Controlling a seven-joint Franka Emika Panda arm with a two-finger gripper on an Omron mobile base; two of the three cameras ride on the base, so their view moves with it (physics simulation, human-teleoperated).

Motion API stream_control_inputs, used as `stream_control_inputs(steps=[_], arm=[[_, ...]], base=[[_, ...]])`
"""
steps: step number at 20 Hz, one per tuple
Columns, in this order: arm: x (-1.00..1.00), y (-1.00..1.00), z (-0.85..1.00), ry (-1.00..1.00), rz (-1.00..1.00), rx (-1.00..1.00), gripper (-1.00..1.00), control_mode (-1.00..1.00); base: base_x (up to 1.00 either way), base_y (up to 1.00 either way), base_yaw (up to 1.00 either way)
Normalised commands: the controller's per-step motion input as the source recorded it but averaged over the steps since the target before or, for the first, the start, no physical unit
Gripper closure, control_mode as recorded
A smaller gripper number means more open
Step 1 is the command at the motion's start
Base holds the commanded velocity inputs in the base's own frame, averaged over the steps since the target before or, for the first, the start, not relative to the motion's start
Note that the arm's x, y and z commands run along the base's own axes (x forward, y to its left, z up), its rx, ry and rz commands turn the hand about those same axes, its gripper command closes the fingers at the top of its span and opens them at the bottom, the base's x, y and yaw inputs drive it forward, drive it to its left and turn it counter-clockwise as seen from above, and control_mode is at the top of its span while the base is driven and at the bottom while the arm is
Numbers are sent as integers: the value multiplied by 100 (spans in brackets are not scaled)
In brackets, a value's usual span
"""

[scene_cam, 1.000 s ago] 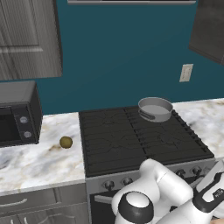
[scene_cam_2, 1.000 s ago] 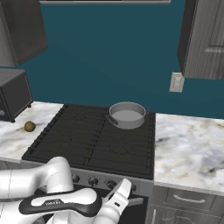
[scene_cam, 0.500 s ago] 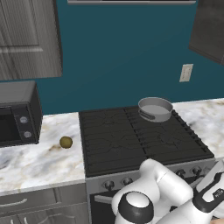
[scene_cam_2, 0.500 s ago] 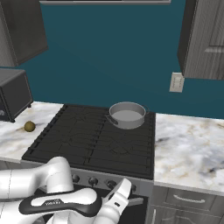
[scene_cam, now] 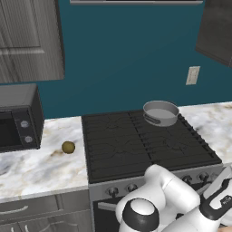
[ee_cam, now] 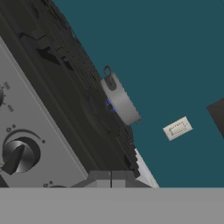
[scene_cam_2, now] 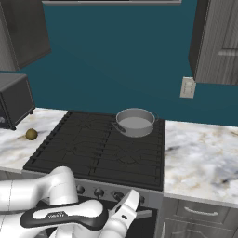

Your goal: Turn on the burner for the pot on the stove. Wait thirty seconds for the pot to heat up. Then add the potato to the pot.

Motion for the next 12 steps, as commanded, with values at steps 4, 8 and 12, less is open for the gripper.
stream_control_inputs(steps=[4, 8, 12], arm=[[0, 0, 0, 0, 0, 0, 100, -100], [0, 0, 0, 0, 0, 0, 100, -100], [0, 0, 0, 0, 0, 0, 100, -100]], base=[[0, 0, 0], [0, 0, 0], [0, 0, 0]])
